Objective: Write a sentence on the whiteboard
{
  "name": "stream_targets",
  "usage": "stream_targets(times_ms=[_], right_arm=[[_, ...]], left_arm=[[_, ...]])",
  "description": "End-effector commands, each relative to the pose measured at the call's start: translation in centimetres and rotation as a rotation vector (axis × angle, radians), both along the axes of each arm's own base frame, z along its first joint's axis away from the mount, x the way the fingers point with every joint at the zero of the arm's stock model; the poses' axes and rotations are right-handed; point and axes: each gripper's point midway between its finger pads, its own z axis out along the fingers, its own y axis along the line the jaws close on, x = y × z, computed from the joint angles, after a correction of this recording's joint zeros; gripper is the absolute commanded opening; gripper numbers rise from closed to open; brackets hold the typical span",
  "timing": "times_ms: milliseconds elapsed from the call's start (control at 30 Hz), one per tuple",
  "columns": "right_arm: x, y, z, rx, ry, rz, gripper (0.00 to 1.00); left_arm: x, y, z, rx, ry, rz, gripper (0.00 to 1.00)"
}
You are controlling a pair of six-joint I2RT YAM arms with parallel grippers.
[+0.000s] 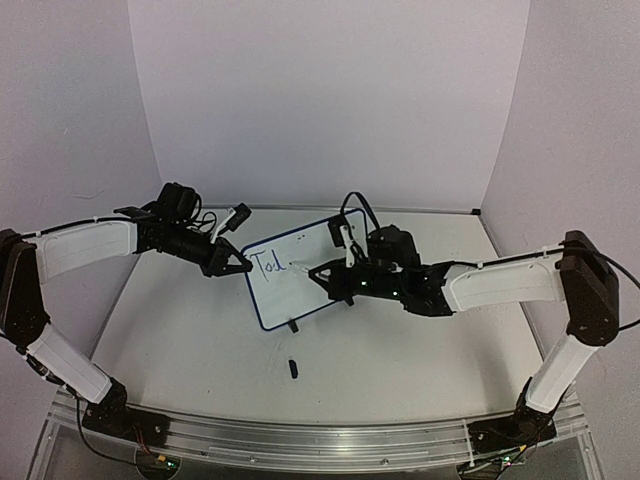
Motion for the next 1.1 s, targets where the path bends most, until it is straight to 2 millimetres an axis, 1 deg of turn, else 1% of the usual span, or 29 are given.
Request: stream_targets(times_ms=[0,200,667,867,1067], right_arm=[[-0.2,-0.1,3.0,0.108,-0.018,0.045,0.0],[0.2,0.0,3.3,0.119,-0.025,0.048,0.0],[1.6,0.4,2.8,0.123,-0.012,0.031,0.0],[2.0,0.7,2.9,0.128,-0.011,0.035,0.0],[2.2,1.0,2.5,0.126,-0.003,0.039,0.0]], left_arm=[[0.1,0.4,0.1,0.045,-0.005,0.009,0.0],[0.1,0.4,0.0,0.046,-0.002,0.009,0.0],[0.1,0.3,-0.1,0.048,-0.001,0.006,0.0],[0.1,0.3,-0.1,0.049,0.001,0.006,0.0],[0.1,0.3,-0.2,0.051,-0.002,0.006,0.0]])
